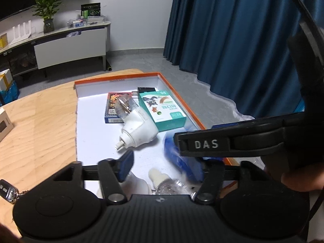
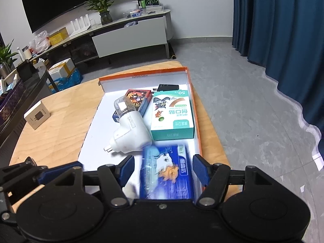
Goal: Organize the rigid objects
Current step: 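Lower and open the left tool to release the bottle while the right tool releases the tin, then move both tools back over the objects on the table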
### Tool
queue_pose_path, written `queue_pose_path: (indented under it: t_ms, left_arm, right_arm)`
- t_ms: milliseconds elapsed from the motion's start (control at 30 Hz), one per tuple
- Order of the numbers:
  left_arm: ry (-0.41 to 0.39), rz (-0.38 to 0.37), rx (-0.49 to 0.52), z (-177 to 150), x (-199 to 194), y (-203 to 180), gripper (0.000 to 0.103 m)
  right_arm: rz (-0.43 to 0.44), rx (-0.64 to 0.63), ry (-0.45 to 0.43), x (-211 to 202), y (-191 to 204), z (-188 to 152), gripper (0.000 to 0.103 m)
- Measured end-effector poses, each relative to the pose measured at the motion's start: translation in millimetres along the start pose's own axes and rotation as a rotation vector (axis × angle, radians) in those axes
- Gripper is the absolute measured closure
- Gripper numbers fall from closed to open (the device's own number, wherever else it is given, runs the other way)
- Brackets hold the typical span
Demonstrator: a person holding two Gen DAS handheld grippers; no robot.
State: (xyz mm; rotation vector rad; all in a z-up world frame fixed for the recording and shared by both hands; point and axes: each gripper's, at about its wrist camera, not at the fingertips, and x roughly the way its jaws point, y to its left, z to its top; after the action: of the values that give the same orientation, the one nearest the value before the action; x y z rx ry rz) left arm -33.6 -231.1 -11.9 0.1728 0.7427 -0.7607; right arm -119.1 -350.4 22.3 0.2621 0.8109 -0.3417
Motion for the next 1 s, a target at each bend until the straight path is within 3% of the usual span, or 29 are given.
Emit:
queue_pose_path:
  t_ms: [133,333,700,833,1000]
  left_arm:
    - [-0.027,0.020,-0.023,1.1,-9.1,9.6,0.025]
    - [-0.062,0.113,-0.073,-1.0,-30.4,47.0,0.019]
    - [-0.087,0.386,-0.133,0.9,-51.2,188.1,0.013]
    - [-0.081,0.380,-0.127,15.4,-29.4,239.0,0.013]
    - [-0.062,0.356,-0.021,30.0,7.7,274.5,0.012]
  right_arm:
    - [-0.003,-0.001,-0.025,-6.2,3.0,1.6,0.024]
    - [0.034,-0.009,-0.051,-11.6,12.8,6.5,0.024]
    - [0.245,-0.203,-0.012,1.0,94.3,1.7,0.024]
    - [0.325,-0.273,0.013,12.3,132.7,-1.7,0.024]
    - [0.387,-0.372,0.044,27.9,172.7,-5.5,0.024]
